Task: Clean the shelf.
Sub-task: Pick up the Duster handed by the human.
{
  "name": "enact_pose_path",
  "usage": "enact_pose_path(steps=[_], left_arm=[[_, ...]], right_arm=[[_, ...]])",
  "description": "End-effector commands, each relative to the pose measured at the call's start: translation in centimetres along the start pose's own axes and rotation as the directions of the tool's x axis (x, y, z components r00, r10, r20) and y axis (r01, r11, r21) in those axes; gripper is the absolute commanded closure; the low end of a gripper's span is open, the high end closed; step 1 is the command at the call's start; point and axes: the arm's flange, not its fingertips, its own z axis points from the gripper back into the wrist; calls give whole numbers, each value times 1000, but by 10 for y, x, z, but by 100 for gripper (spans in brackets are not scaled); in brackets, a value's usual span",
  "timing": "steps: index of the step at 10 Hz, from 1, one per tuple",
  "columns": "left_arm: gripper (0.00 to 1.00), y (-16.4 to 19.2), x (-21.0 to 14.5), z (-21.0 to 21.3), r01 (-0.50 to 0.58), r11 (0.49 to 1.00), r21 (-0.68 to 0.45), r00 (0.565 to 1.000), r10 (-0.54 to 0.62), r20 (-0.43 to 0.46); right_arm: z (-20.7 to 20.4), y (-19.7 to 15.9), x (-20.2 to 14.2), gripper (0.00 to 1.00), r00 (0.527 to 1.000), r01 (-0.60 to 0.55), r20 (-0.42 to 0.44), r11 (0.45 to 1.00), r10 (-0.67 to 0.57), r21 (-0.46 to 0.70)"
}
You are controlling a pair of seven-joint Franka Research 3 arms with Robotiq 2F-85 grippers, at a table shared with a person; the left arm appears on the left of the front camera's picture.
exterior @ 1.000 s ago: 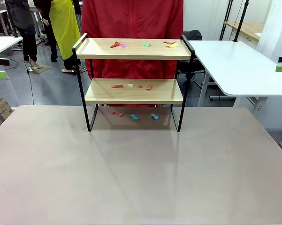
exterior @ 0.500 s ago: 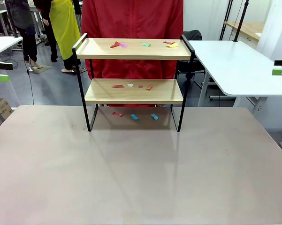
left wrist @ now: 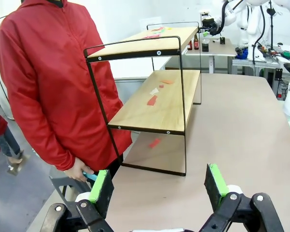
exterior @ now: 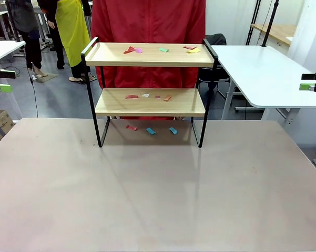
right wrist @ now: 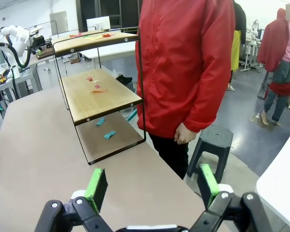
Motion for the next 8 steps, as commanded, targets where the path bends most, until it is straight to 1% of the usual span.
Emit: enact_pose_path(steps=[1, 5, 6, 7, 8], left_arm=[[0, 5, -5, 0, 41, 999, 8, 999, -42, 32], [0, 7, -12, -1, 35, 999, 22, 999, -36, 33], [0, 8, -12, -2, 36, 999, 34, 999, -36, 14], [0, 3, -14, -1, 10, 1000, 0, 1000, -10, 1], [0, 3, -14, -1, 10, 1000, 0, 1000, -10, 1]], right_arm=[[-3, -9, -2, 0, 999, -26, 45, 1000, 26, -2], [-6, -13, -8, 0, 999, -12, 45, 1000, 12, -10], [-6, -14, -8, 0, 1000, -9, 18, 1000, 9, -1], [-5, -7, -10, 0, 1000, 16, 13, 1000, -16, -1], [-5, -7, -10, 0, 1000, 16, 13, 1000, -16, -1]])
